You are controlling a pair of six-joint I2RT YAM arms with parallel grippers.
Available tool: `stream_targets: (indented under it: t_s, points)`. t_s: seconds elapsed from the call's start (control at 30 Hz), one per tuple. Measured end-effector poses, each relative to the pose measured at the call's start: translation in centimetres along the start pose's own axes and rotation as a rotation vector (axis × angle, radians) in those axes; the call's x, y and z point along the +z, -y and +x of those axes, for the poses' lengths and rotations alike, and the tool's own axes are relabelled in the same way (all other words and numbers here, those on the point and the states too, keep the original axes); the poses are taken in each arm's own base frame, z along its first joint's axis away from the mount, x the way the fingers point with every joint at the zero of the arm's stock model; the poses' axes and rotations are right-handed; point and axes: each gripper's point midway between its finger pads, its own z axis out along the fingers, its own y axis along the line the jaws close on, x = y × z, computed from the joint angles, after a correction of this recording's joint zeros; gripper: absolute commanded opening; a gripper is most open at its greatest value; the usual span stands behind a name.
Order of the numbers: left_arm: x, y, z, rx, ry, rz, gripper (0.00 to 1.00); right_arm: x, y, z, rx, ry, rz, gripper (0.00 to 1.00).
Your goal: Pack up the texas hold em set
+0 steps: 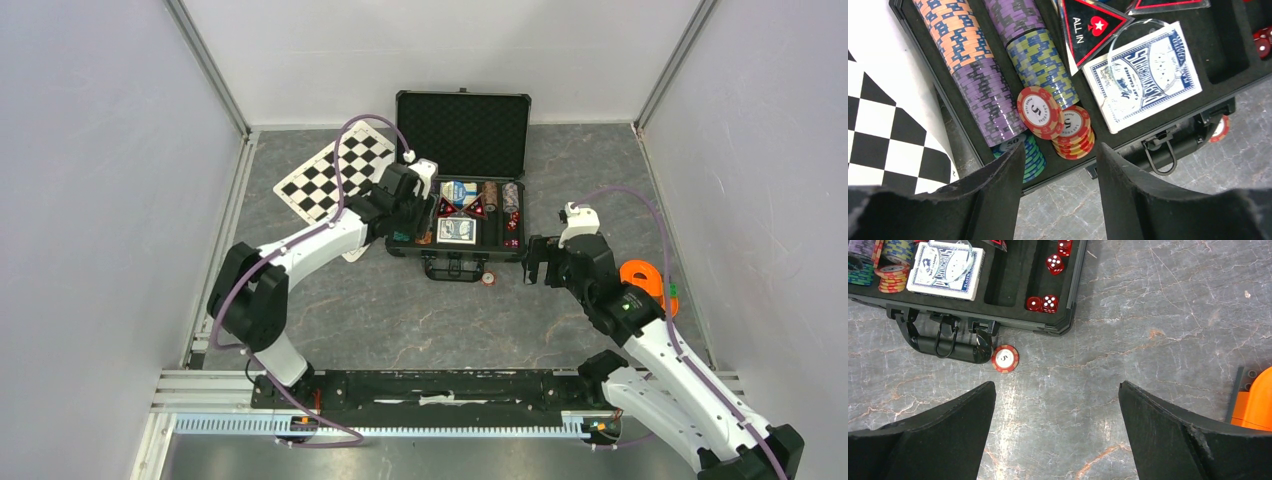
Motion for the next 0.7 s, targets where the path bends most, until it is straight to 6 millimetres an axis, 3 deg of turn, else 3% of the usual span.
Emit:
stream_targets:
  t_s: [0.33, 0.7]
  points:
    - [1.7, -0.6, 1.0, 0.011, -0.047, -0.033, 0.58, 0.0, -0.1, 0.0, -0.012, 0.0, -0.006, 0.99]
    - [2.5, -0.8, 0.5, 0.016, -0.05, -0.052, 0.52, 0.0, -0.1, 0.1, -0.019, -0.005, -0.008, 0.99]
